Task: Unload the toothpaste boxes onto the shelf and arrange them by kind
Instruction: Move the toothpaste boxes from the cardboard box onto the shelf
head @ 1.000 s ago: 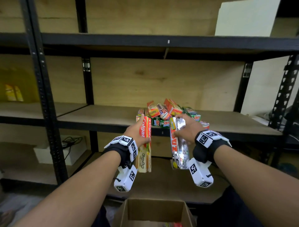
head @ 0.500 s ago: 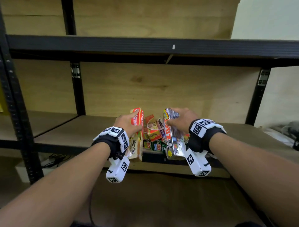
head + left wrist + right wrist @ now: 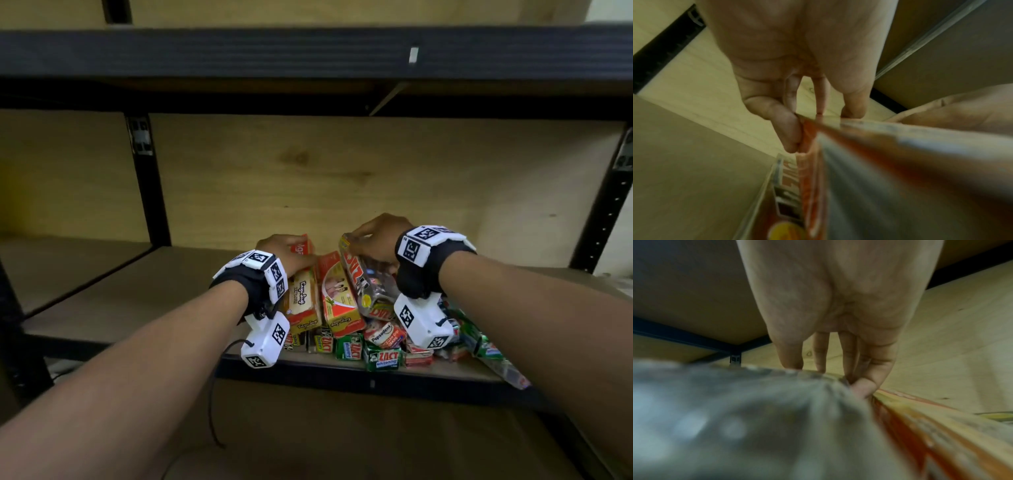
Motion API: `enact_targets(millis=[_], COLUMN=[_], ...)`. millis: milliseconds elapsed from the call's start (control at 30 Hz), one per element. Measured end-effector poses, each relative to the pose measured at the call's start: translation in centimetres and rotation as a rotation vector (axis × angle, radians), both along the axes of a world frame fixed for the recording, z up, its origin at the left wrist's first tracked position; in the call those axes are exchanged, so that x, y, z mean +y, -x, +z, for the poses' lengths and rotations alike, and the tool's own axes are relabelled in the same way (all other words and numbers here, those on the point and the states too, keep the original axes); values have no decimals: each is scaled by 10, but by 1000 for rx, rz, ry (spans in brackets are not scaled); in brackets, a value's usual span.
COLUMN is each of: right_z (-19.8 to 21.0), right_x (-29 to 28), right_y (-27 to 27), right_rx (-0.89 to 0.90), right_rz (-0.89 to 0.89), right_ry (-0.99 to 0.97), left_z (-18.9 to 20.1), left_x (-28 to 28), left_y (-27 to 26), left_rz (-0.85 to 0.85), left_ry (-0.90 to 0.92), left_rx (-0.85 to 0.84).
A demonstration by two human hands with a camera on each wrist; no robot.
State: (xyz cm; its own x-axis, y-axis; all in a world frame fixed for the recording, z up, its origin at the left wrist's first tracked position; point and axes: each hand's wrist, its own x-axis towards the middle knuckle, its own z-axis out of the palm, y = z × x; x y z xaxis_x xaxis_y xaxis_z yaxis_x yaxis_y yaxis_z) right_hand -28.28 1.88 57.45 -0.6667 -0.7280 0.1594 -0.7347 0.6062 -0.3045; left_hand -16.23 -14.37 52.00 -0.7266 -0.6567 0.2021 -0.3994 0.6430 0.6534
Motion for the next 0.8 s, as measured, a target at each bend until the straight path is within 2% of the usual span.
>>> enact_targets(millis=[133,367,600,800], right_z=[-3,-3,5,9], right_x=[-12,-19,10,55], right_y=[11,16,-5,-33], right_rx=[50,33,9,-71], right_rz=[-10,-17,-47,-52], right_ry=[-149,-151,-196,-24], left_z=[-10,-19,-10,3], left_x=[-10,-12,5,44], left_y=[14,21,-1,-36], left_rz=[-7,-38,-48,-96], left_ry=[-27,-24,-9,43], left_rx=[-42,-30,-20,26])
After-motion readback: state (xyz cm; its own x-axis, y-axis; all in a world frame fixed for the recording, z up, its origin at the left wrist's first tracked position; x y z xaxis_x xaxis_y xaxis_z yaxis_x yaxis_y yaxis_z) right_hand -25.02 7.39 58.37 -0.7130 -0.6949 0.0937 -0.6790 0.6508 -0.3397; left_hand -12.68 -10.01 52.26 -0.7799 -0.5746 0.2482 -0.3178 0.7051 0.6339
